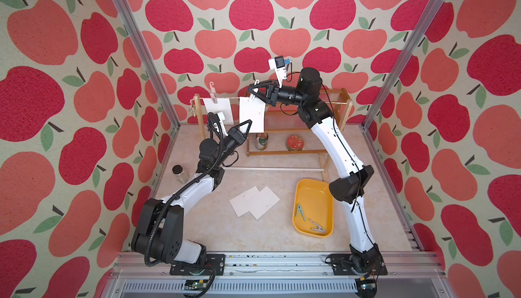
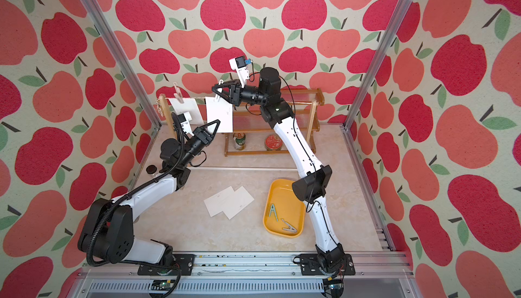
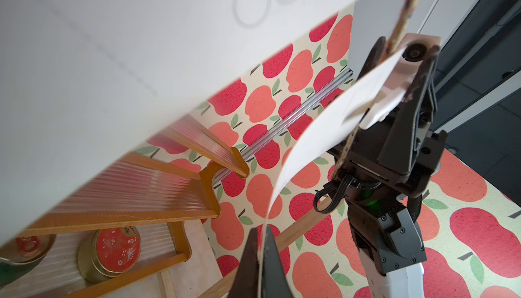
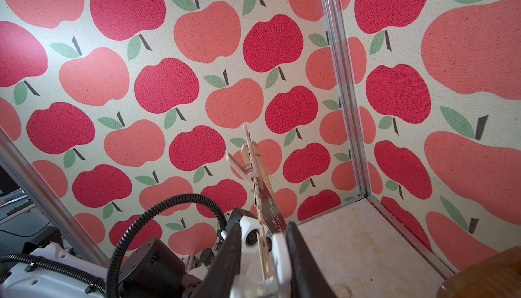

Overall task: Remove the postcards from the strings
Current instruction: Remove the clamp from the clothesline.

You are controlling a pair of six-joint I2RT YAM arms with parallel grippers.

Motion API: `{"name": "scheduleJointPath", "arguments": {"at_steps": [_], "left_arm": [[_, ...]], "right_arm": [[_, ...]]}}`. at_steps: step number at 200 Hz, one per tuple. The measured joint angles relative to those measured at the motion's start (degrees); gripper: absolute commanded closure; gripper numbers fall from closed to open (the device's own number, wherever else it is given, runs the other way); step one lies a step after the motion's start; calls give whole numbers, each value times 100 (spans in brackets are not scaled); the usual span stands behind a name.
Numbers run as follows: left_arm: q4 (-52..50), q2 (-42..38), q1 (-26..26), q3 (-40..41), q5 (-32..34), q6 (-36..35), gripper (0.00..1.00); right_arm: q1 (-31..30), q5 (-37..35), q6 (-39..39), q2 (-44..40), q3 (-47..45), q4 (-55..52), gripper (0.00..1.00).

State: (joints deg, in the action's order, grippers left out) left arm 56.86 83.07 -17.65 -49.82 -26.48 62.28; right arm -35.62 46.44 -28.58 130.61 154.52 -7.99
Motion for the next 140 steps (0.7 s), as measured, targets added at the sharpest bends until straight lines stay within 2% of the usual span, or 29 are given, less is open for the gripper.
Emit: {"name": "scheduleJointPath", "arguments": {"at_steps": [75,140], "left_arm": [[-74,-63,-28,306,-57,-48,100],[-595,-702,-181,632,-149,-389,100]], "right_arm": [[0,-157,184,-273,-98,-153,76],[15,-245,216,-450,-374,-146,76]]}}
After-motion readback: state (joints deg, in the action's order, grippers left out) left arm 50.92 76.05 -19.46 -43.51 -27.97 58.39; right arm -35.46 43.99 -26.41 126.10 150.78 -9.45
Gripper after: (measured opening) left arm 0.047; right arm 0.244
